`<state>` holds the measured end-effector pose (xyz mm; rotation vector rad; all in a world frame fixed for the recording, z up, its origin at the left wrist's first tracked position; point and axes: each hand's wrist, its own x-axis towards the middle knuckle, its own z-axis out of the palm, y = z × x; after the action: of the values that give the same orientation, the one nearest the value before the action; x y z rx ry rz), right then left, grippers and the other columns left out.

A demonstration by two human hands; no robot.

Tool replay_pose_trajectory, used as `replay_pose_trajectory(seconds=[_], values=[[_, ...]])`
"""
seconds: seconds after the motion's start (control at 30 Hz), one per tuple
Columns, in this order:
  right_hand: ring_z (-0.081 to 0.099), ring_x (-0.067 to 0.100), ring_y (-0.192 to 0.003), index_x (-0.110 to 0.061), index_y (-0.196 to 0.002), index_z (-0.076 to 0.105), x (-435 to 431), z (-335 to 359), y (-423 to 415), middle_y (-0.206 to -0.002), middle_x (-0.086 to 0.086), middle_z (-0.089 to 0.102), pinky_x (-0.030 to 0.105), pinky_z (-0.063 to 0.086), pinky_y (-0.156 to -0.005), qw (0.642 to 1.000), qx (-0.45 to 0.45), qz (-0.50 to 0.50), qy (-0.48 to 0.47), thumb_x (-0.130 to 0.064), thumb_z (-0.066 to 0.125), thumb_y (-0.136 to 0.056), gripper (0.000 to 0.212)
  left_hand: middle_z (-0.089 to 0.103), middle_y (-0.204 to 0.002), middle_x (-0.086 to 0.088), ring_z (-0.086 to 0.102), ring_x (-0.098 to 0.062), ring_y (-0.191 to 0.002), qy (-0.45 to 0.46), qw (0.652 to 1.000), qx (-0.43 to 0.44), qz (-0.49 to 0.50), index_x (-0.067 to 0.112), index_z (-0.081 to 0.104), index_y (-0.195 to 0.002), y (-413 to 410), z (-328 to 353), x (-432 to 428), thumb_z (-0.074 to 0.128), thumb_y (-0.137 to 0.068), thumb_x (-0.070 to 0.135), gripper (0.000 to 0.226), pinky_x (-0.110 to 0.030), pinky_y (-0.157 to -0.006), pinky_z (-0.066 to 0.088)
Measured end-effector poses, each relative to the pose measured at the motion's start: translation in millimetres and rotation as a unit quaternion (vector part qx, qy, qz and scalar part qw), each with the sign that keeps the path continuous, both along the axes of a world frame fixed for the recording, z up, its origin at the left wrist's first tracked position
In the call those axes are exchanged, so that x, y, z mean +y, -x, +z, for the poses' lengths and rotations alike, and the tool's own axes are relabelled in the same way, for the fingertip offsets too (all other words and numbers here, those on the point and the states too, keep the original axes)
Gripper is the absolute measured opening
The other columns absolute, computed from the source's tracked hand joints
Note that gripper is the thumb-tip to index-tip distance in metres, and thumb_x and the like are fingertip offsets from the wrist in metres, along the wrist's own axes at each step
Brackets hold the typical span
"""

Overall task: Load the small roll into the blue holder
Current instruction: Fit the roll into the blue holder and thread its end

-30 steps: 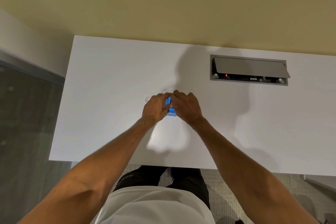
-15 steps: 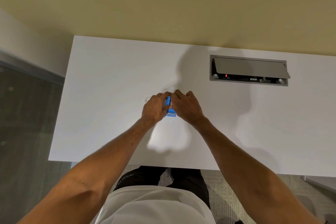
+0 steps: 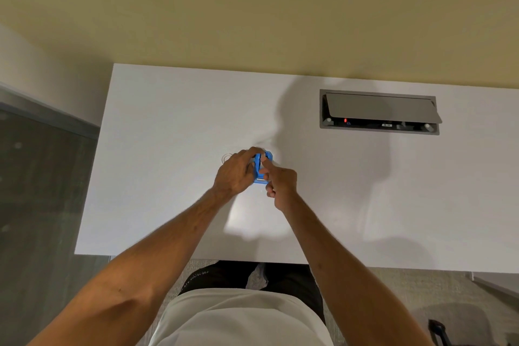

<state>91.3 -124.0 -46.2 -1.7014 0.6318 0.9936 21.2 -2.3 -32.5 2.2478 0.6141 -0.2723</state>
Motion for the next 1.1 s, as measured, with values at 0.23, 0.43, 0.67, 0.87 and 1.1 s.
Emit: replay_pose_trajectory(seconds=[0.23, 0.43, 0.67, 0.87, 1.1], values=[[0.04, 0.012, -0.038, -0.01, -0.069, 0.064, 8.8, -2.5, 7.3, -0.064, 0.006, 0.058, 0.02, 0.037, -0.039, 0.998, 0.012, -0.056, 0.022, -0.036, 0.087, -0.082, 0.037, 0.075, -0.124, -0.004, 0.07, -0.028, -0.111, 0.01, 1.0, -0.002, 0.003, 0.021, 0.061, -0.141, 1.9, -0.4, 2.6, 0.051, -0.101, 0.009, 0.043, -0.049, -0.099, 0.058], [0.043, 0.015, -0.045, -0.004, -0.078, 0.067, 10.9, -2.8, 12.0, -0.074, 0.011, 0.062, 0.022, 0.042, -0.047, 0.991, 0.051, -0.125, -0.003, -0.013, 0.086, -0.081, 0.021, 0.074, -0.125, -0.007, 0.07, -0.03, -0.111, 0.022, 1.0, 0.015, 0.01, 0.022, 0.059, -0.144, 3.8, 8.5, 1.4, 0.036, -0.088, 0.029, 0.06, -0.049, -0.099, 0.059], [0.054, 0.02, -0.054, -0.008, -0.07, 0.059, 14.3, 3.3, 11.7, -0.075, 0.013, 0.064, 0.03, 0.051, -0.057, 0.983, 0.056, -0.17, -0.027, 0.003, 0.083, -0.076, 0.027, 0.074, -0.128, -0.007, 0.07, -0.029, -0.113, 0.03, 0.999, 0.016, 0.008, 0.022, 0.058, -0.146, 4.2, 9.9, 1.4, 0.034, -0.087, 0.031, 0.064, -0.04, -0.098, 0.055], [0.051, 0.017, -0.053, -0.004, -0.079, 0.063, 14.4, 2.6, 11.2, -0.084, 0.015, 0.066, 0.027, 0.05, -0.056, 0.982, 0.075, -0.173, -0.029, 0.005, 0.078, -0.077, 0.018, 0.073, -0.129, -0.007, 0.07, -0.03, -0.114, 0.029, 0.999, 0.025, -0.002, 0.023, 0.056, -0.147, 3.5, 12.6, 3.0, 0.035, -0.088, 0.03, 0.063, -0.046, -0.1, 0.058], [0.048, 0.015, -0.051, 0.001, -0.111, 0.066, 12.0, 2.2, 11.1, -0.089, 0.015, 0.061, 0.023, 0.046, -0.049, 0.984, 0.087, -0.152, -0.041, -0.008, 0.078, -0.082, 0.033, 0.07, -0.133, -0.005, 0.066, -0.027, -0.12, 0.038, 0.999, 0.021, -0.004, 0.023, 0.054, -0.148, 8.2, 13.2, 0.6, 0.039, -0.089, 0.02, 0.061, -0.047, -0.102, 0.057]])
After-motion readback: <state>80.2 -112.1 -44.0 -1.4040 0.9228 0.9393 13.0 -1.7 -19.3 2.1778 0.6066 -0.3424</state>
